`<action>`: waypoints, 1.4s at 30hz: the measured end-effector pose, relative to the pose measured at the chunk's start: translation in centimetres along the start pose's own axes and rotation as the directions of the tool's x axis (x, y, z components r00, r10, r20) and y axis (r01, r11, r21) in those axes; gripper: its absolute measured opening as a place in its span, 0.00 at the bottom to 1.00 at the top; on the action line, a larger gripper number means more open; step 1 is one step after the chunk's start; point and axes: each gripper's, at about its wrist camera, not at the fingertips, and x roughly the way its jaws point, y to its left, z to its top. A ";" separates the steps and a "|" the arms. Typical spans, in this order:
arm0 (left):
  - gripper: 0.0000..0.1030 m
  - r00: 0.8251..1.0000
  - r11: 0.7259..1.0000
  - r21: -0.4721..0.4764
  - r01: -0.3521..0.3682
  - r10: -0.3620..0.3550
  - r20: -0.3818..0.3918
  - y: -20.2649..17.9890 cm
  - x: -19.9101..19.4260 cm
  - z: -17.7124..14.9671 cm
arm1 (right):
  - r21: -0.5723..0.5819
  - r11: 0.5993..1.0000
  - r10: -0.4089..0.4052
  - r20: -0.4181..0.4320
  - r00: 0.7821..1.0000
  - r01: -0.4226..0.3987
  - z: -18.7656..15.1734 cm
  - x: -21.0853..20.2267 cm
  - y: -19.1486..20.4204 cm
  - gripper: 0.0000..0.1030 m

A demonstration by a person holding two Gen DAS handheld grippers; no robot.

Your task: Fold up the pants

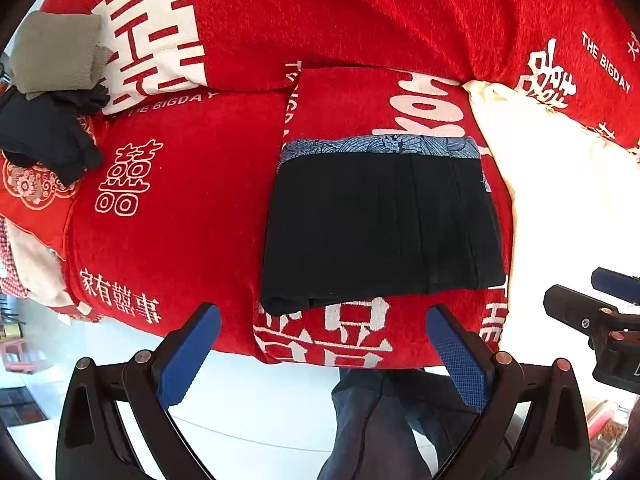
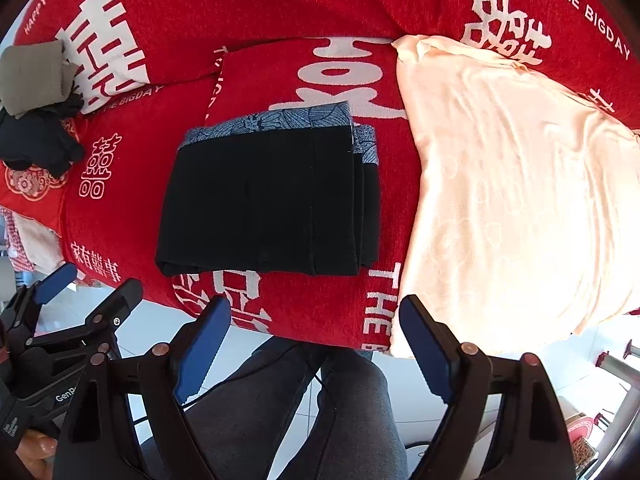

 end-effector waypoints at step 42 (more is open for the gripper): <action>1.00 1.000 1.000 0.008 0.004 -0.004 -0.004 0.7 -0.4 -0.4 | -0.053 0.997 -0.062 0.039 0.997 0.064 -0.2 -0.7 1.8 0.86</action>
